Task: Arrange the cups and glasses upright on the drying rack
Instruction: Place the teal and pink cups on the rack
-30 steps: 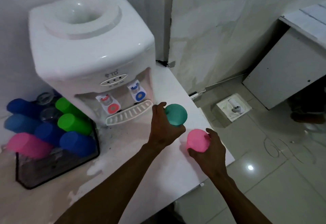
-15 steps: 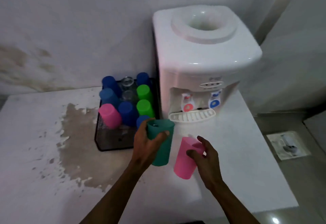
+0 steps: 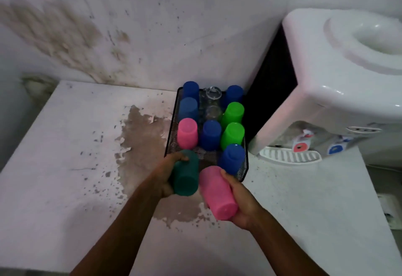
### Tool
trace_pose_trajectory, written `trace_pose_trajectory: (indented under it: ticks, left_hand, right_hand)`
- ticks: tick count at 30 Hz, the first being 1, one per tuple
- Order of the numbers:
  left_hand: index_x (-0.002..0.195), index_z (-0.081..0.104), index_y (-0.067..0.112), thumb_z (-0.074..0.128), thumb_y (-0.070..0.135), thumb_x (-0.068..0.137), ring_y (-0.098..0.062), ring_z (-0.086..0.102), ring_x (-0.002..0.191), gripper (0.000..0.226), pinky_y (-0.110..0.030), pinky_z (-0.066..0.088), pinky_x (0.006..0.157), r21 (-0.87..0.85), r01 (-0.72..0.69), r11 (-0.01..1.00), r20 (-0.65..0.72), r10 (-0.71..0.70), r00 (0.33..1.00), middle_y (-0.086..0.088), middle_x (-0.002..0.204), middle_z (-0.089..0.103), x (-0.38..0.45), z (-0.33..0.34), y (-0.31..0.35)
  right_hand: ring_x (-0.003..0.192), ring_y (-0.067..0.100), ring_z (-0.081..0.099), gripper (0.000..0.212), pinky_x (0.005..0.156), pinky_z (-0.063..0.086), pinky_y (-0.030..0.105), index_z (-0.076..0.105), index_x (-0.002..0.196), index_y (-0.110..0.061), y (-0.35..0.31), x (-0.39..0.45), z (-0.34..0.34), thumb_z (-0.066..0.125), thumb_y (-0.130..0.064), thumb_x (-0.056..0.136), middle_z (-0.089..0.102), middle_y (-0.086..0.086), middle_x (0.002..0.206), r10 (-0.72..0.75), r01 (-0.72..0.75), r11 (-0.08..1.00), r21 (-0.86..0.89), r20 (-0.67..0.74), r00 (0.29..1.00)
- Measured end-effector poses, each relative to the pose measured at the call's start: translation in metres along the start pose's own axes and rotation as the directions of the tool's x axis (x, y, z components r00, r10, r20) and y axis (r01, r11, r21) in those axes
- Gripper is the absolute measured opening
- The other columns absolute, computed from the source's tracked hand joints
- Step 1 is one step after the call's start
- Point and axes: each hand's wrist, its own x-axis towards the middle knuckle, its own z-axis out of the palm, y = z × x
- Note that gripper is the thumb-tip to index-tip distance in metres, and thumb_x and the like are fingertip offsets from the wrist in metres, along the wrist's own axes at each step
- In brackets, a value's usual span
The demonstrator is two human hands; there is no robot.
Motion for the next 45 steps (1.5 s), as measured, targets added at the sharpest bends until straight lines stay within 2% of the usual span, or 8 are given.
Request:
trace_pose_trajectory:
  ticks: [5, 8, 10, 14, 19, 25, 33, 45]
  left_hand:
    - [0.109, 0.058, 0.005, 0.077, 0.024, 0.067, -0.033, 0.067, 0.081, 0.050, -0.038, 0.055, 0.063, 0.363, -0.095, 0.927, -0.051, 0.122, 0.991, -0.020, 0.099, 0.070, 0.016, -0.010, 0.025]
    - [0.111, 0.055, 0.003, 0.078, 0.026, 0.052, -0.032, 0.066, 0.086, 0.067, -0.038, 0.058, 0.065, 0.560, -0.130, 0.818, -0.056, 0.194, 0.979, -0.018, 0.101, 0.066, 0.021, -0.011, 0.037]
    - [0.111, 0.056, 0.005, 0.076, 0.038, 0.036, -0.030, 0.063, 0.091, 0.084, -0.033, 0.055, 0.061, 0.735, -0.154, 0.660, -0.046, 0.275, 0.960, -0.015, 0.107, 0.061, 0.021, -0.012, 0.042]
    - [0.114, 0.042, 0.010, 0.083, 0.040, 0.058, -0.017, 0.053, 0.080, 0.075, -0.023, 0.040, 0.052, 0.919, -0.188, 0.345, 0.010, 0.457, 0.889, 0.000, 0.089, 0.052, 0.023, -0.015, 0.044]
    - [0.122, 0.042, 0.016, 0.082, 0.043, 0.064, -0.025, 0.057, 0.101, 0.076, -0.035, 0.048, 0.076, 0.983, -0.155, 0.103, 0.067, 0.578, 0.814, -0.007, 0.114, 0.055, 0.024, -0.011, 0.034]
    - [0.129, 0.040, 0.021, 0.081, 0.048, 0.064, -0.030, 0.057, 0.105, 0.081, -0.041, 0.049, 0.083, 0.984, -0.178, -0.020, 0.153, 0.612, 0.776, -0.009, 0.123, 0.045, 0.029, -0.009, 0.028]
    - [0.126, 0.031, 0.016, 0.086, 0.035, 0.060, -0.029, 0.057, 0.112, 0.088, -0.043, 0.052, 0.087, 0.978, -0.208, 0.016, 0.145, 0.665, 0.733, -0.009, 0.126, 0.054, 0.035, 0.000, 0.028]
    - [0.131, 0.030, 0.020, 0.085, 0.028, 0.064, -0.028, 0.054, 0.117, 0.087, -0.042, 0.052, 0.092, 0.968, -0.245, -0.052, 0.222, 0.630, 0.744, -0.009, 0.130, 0.051, 0.041, -0.005, 0.026]
  right_hand:
    - [0.071, 0.033, 0.060, 0.048, 0.062, 0.049, 0.035, 0.050, 0.113, -0.007, -0.011, 0.008, 0.021, 0.066, -0.034, 0.077, 0.064, 0.022, 0.090, 0.119, -0.120, 0.992, -0.026, -0.035, 0.992]
    - [0.068, 0.027, 0.055, 0.020, 0.058, 0.045, 0.033, 0.053, 0.094, -0.005, -0.018, 0.006, 0.037, 0.060, -0.017, 0.080, 0.061, 0.017, 0.081, 0.036, -0.061, 0.981, -0.185, -0.137, 0.990]
    - [0.068, 0.026, 0.056, 0.025, 0.054, 0.047, 0.032, 0.055, 0.098, -0.005, -0.021, 0.009, 0.042, 0.063, -0.016, 0.077, 0.062, 0.017, 0.087, -0.100, 0.015, 0.932, -0.363, -0.216, 0.971]
    - [0.080, 0.022, 0.058, 0.053, 0.054, 0.042, 0.024, 0.047, 0.111, -0.009, -0.020, 0.016, 0.047, 0.075, -0.030, 0.071, 0.057, 0.007, 0.098, -0.510, 0.104, 0.478, -0.872, -0.179, 0.841]
    - [0.093, 0.029, 0.059, 0.063, 0.075, 0.054, 0.038, 0.038, 0.121, -0.015, -0.021, 0.014, 0.068, 0.074, -0.034, 0.072, 0.054, 0.011, 0.107, -0.703, 0.050, 0.112, -0.993, -0.044, 0.710]
    - [0.097, 0.031, 0.061, 0.053, 0.078, 0.050, 0.035, 0.049, 0.121, -0.010, -0.027, 0.020, 0.082, 0.070, -0.032, 0.078, 0.048, 0.012, 0.121, -0.720, 0.014, -0.057, -0.998, 0.051, 0.692]
    - [0.106, 0.034, 0.059, 0.053, 0.083, 0.050, 0.040, 0.046, 0.123, -0.010, -0.039, 0.032, 0.091, 0.069, -0.023, 0.078, 0.051, 0.014, 0.125, -0.716, -0.039, -0.168, -0.985, 0.095, 0.692]
    - [0.110, 0.037, 0.052, 0.056, 0.083, 0.051, 0.045, 0.040, 0.133, -0.017, -0.040, 0.038, 0.083, 0.056, 0.000, 0.082, 0.040, 0.016, 0.132, -0.722, -0.054, -0.187, -0.981, 0.100, 0.685]
